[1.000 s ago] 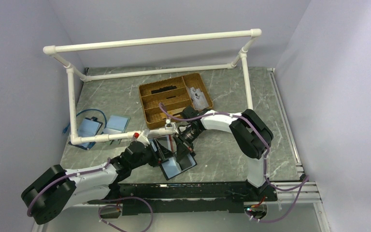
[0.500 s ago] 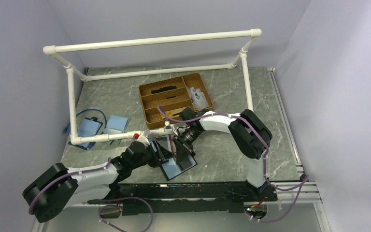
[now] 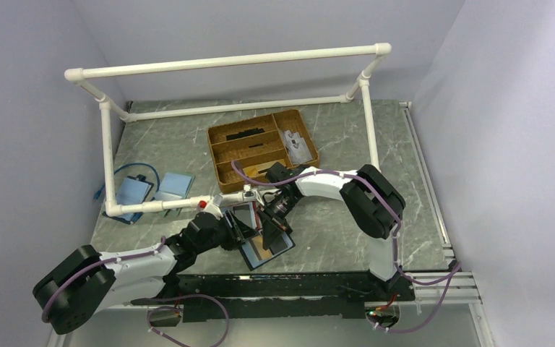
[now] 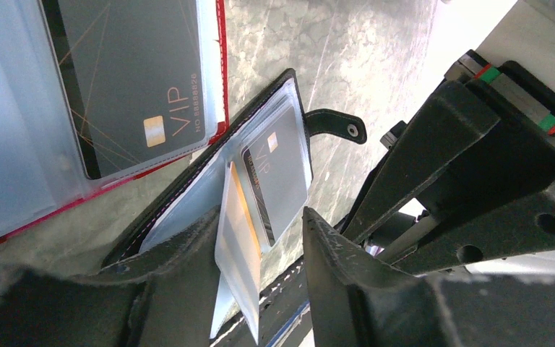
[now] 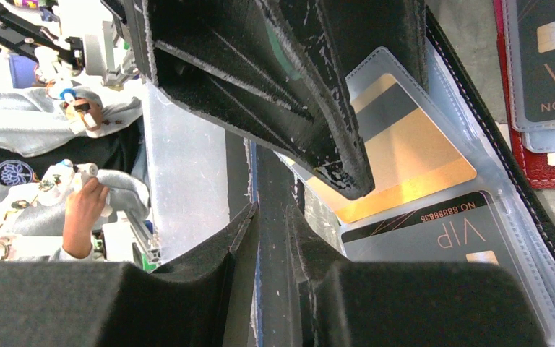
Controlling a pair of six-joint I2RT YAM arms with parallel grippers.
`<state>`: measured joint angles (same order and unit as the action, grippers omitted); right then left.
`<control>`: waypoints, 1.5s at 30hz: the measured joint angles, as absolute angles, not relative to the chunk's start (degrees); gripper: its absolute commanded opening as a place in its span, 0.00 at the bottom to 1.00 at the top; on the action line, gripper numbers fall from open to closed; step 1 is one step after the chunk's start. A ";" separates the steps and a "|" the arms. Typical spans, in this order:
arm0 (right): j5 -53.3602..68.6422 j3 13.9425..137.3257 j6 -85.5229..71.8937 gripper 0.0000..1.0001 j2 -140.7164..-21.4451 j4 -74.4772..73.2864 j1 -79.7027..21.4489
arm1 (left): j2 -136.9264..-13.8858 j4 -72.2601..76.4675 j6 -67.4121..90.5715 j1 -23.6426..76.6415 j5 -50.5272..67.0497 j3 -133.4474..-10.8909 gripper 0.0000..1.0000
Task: Take the credit cards out of the card holder
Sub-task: Remove the credit card from the card holder.
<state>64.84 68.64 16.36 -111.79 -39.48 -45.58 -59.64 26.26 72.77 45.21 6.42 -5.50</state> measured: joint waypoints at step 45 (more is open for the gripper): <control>60.64 73.14 24.88 0.36 -111.79 -44.84 -42.59 | -47.24 29.52 45.47 45.21 9.93 -3.18 0.00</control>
<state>60.64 73.14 24.88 -111.79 -44.84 -42.59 -47.24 29.52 45.47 45.21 9.93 -3.18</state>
